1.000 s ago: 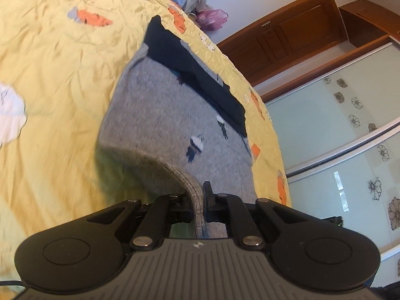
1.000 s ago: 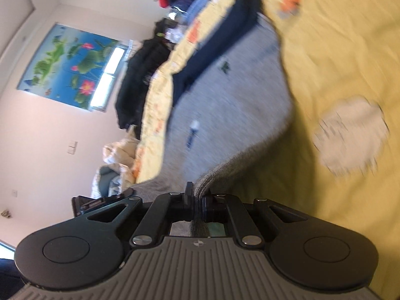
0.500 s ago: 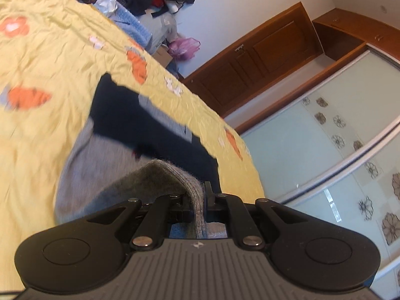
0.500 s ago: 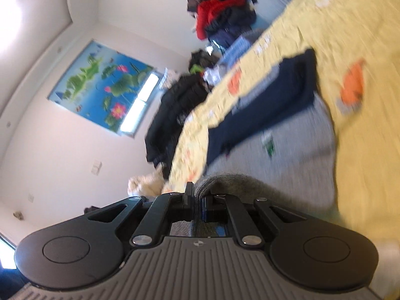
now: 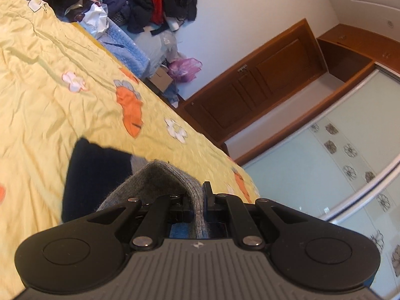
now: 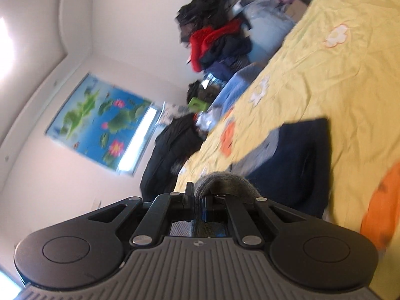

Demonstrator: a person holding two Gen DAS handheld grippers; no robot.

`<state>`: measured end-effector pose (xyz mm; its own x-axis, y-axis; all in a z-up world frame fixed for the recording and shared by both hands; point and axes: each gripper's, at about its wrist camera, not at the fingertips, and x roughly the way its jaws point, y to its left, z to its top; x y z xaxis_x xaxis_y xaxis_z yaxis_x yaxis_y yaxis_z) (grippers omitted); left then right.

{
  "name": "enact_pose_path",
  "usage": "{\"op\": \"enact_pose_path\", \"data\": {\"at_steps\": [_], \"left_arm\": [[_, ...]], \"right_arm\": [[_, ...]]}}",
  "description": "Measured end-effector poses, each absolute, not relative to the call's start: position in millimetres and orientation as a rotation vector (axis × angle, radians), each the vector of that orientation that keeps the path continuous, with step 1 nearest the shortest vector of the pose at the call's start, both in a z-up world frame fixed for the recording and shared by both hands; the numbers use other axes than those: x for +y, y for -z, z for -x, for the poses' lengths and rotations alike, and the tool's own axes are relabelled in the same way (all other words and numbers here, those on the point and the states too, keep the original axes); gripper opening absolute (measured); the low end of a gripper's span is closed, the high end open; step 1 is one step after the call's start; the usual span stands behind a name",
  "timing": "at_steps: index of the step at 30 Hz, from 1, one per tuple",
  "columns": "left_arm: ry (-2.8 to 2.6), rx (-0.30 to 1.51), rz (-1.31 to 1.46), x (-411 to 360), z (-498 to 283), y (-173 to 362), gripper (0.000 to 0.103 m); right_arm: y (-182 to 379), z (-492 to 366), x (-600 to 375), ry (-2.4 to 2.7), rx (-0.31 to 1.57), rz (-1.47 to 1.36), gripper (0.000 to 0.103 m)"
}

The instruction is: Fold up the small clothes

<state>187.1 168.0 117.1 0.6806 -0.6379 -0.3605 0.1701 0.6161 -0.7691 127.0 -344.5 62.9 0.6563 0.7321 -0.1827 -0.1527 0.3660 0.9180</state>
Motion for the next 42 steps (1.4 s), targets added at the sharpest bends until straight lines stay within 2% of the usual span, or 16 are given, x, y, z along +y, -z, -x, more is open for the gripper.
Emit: {"op": "enact_pose_path", "data": {"at_steps": [6,15,19,21,22,24,26,28,30,34,38,42], "left_arm": [[0.446,0.702,0.774,169,-244,-94,0.006],[0.338,0.727,0.719,154,-307,-59,0.007],[0.238,0.770,0.624,147,-325,-44,0.012],[0.177,0.796,0.607,149,-329,-39,0.016],[0.159,0.793,0.615,152,-327,-39,0.020],[0.143,0.746,0.634,162,-313,-46,0.034],[0.092,0.681,0.610,169,-293,-60,0.074],[0.033,0.609,0.576,177,-264,-75,0.086],[0.033,0.592,0.560,182,-232,-83,0.086],[0.022,0.634,0.602,187,-163,-71,0.087],[-0.023,0.670,0.766,195,-96,-40,0.087],[-0.016,0.709,0.919,196,-67,-14,0.087]], "right_arm": [[-15,-186,-347,-0.520,0.721,-1.082,0.014],[25,-252,-343,-0.438,0.753,-1.154,0.014],[42,-269,-333,-0.354,0.805,-1.139,0.027],[42,-270,-333,-0.345,0.774,-1.141,0.031],[38,-268,-333,-0.327,0.757,-1.137,0.039],[29,-261,-335,-0.317,0.719,-1.121,0.052],[16,-247,-333,-0.325,0.696,-1.075,0.054],[2,-226,-332,-0.338,0.686,-1.012,0.056],[-6,-198,-331,-0.342,0.681,-0.960,0.060],[-9,-131,-331,-0.332,0.709,-0.894,0.061],[-6,-64,-335,-0.306,0.748,-0.876,0.061],[2,-23,-329,-0.267,0.825,-0.866,0.061]]}}
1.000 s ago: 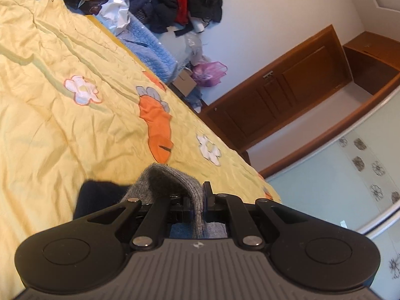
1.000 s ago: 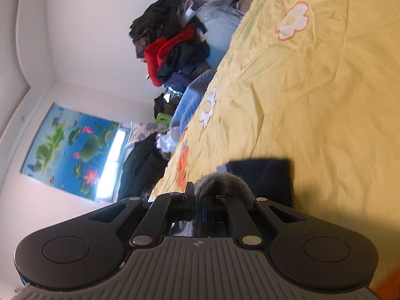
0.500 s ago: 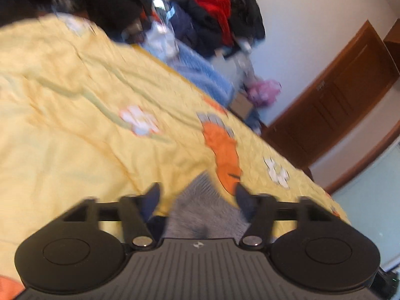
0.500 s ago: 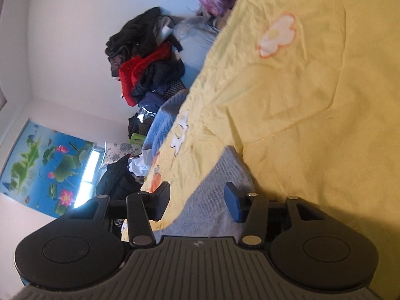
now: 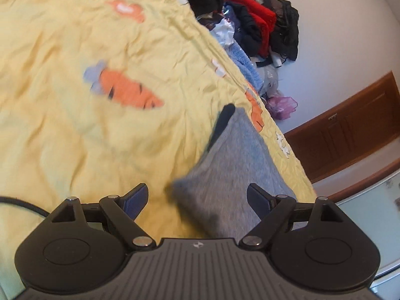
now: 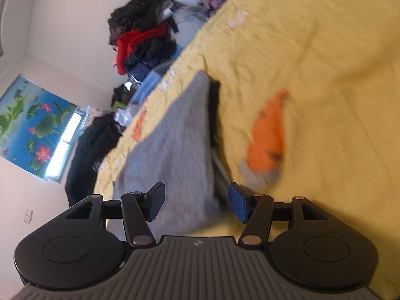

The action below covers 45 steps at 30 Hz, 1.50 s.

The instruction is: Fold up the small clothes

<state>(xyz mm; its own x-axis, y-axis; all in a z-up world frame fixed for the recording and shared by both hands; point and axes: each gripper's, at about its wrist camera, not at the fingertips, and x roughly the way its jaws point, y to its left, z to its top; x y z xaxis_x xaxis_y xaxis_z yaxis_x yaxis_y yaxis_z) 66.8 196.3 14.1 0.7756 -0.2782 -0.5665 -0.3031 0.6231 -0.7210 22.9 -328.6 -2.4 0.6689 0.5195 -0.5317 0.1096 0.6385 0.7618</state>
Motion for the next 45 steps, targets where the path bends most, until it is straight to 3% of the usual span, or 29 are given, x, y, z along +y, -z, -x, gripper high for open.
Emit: {"op": "enact_pose_path", "data": {"at_steps": [10,12,13,14,15,16,19,21,23,25,27,28,29,32,45], "left_arm": [[-0.006,0.673,1.094,191,-98,-5,0.090],[-0.040,0.695,1.040,185,-104,-7,0.066],[-0.059,0.731,0.999,182,-108,-6,0.036],[-0.070,0.757,0.969,180,-111,-5,0.029],[-0.067,0.754,0.965,180,-111,-5,0.029],[-0.061,0.757,0.979,181,-110,-4,0.029],[-0.028,0.761,1.063,184,-108,4,0.032],[-0.013,0.744,1.110,185,-106,7,0.043],[0.018,0.708,1.161,184,-104,8,0.068],[0.007,0.693,1.167,179,-107,4,0.073],[-0.004,0.683,1.128,173,-111,2,0.071],[-0.008,0.689,1.103,170,-113,1,0.051],[-0.014,0.728,1.078,167,-118,4,0.008],[-0.027,0.763,1.070,166,-118,14,0.006],[0.043,0.702,0.940,165,-79,-44,0.005]], "right_arm": [[10,-33,-298,-0.227,0.774,-0.935,0.065],[11,-42,-292,-0.192,0.758,-0.940,0.060],[13,-48,-289,-0.183,0.768,-0.936,0.050],[14,-53,-286,-0.174,0.781,-0.930,0.044],[18,-57,-284,-0.163,0.794,-0.929,0.032],[20,-60,-283,-0.153,0.804,-0.939,0.028],[29,-62,-284,-0.173,0.805,-1.014,0.028],[32,-62,-283,-0.172,0.792,-1.027,0.026],[36,-62,-284,-0.177,0.774,-1.063,0.024],[39,-63,-285,-0.180,0.767,-1.096,0.023],[41,-65,-285,-0.167,0.774,-1.113,0.016],[43,-66,-284,-0.163,0.786,-1.112,0.011],[44,-67,-283,-0.160,0.791,-1.108,0.009],[42,-64,-281,-0.171,0.771,-1.088,0.012],[-18,-45,-282,-0.275,0.668,-0.997,0.012]]}}
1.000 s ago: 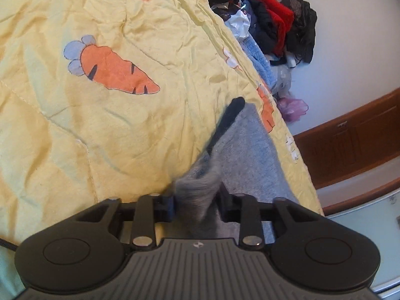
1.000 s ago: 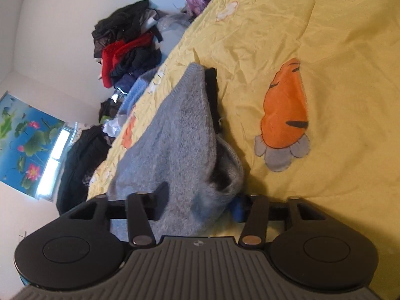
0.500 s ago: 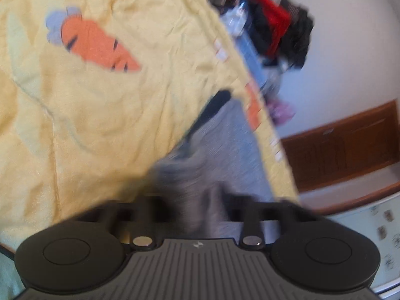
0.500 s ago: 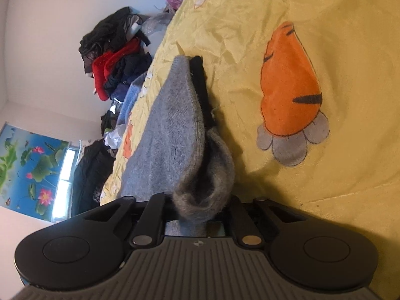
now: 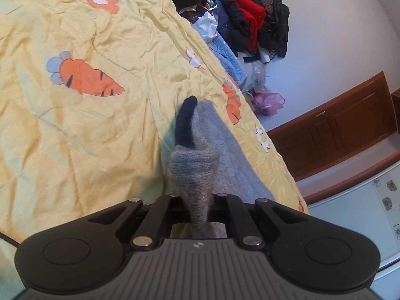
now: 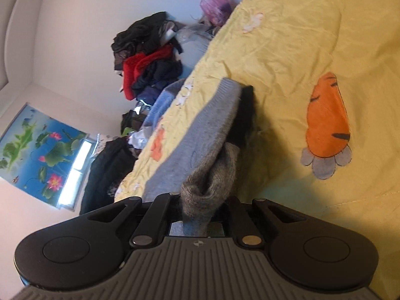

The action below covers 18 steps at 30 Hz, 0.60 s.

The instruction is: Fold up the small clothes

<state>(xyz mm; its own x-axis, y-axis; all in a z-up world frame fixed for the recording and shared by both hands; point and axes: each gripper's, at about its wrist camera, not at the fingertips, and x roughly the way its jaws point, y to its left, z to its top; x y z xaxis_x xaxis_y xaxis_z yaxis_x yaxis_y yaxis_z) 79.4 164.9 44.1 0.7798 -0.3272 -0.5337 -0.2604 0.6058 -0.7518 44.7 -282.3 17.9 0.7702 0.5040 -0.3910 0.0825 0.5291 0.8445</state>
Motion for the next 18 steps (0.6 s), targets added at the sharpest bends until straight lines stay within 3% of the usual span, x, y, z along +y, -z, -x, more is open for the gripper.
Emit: {"op": "enact_pose_path", "data": {"at_steps": [7,14,16,17,18], "left_arm": [[0.053,0.793,0.913,179,-16,-33,0.006],[0.076,0.895,0.837,178,28,-4,0.009],[0.099,0.920,0.753,177,31,-16,0.017],[0.103,0.930,0.720,179,34,-22,0.028],[0.094,0.921,0.684,183,37,-30,0.033]], "right_arm": [[-23,3,-296,-0.309,0.736,-0.971,0.012],[14,61,-297,-0.250,0.884,-0.950,0.014],[19,69,-298,-0.238,0.878,-0.946,0.024],[16,71,-302,-0.237,0.869,-0.951,0.029],[10,73,-307,-0.237,0.855,-0.948,0.043]]}}
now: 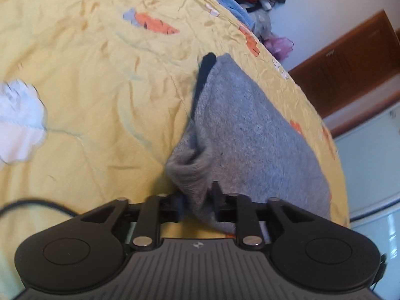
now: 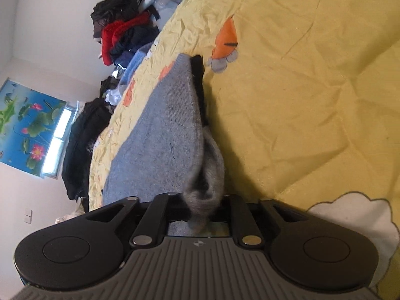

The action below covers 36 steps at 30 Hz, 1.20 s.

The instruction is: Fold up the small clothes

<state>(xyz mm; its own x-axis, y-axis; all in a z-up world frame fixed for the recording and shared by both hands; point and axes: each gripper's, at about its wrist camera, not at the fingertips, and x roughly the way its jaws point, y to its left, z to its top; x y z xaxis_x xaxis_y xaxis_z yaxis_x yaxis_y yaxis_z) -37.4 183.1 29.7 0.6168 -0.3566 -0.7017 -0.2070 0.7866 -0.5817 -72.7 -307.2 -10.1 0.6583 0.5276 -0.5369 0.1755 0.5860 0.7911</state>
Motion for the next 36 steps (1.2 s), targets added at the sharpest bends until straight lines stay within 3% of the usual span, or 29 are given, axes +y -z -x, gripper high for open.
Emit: {"op": "enact_pose_path", "data": {"at_steps": [1,2,4,6,11,17,18,21,22,24,25,26,32,36], "left_arm": [[0.075,0.891,0.644,188,42,-39,0.047],[0.045,0.850,0.603,192,46,-49,0.067],[-0.010,0.751,0.565,200,51,-67,0.085],[-0.018,0.696,0.570,203,45,-73,0.085],[0.011,0.818,0.483,176,15,-47,0.084],[0.107,0.818,0.337,147,10,-43,0.085],[0.110,0.817,0.329,147,8,-41,0.085],[0.131,0.827,0.351,151,4,-39,0.084],[0.141,0.825,0.366,153,3,-39,0.075],[0.161,0.852,0.386,156,1,-37,0.047],[0.166,0.862,0.387,156,0,-36,0.019],[0.163,0.870,0.385,157,1,-36,0.009],[0.179,0.849,0.365,167,25,-55,0.006],[0.124,0.904,0.347,171,26,-32,0.009]], "right_arm": [[3,74,-313,-0.233,0.828,-0.933,0.056],[-5,76,-320,-0.215,0.795,-0.911,0.058],[-19,70,-334,-0.172,0.747,-0.847,0.058],[-29,59,-342,-0.143,0.721,-0.791,0.058],[-29,31,-322,-0.234,0.794,-0.723,0.058],[-23,37,-297,-0.263,0.870,-0.560,0.058],[-22,37,-296,-0.270,0.873,-0.563,0.056],[-27,39,-289,-0.318,0.879,-0.518,0.027],[-28,39,-286,-0.322,0.881,-0.491,0.022],[-27,37,-284,-0.319,0.900,-0.454,0.020],[-27,36,-284,-0.320,0.906,-0.451,0.019],[-27,36,-285,-0.327,0.907,-0.458,0.018],[-46,47,-303,-0.353,0.908,-0.516,0.015],[-27,48,-318,-0.299,0.957,-0.537,0.012]]}}
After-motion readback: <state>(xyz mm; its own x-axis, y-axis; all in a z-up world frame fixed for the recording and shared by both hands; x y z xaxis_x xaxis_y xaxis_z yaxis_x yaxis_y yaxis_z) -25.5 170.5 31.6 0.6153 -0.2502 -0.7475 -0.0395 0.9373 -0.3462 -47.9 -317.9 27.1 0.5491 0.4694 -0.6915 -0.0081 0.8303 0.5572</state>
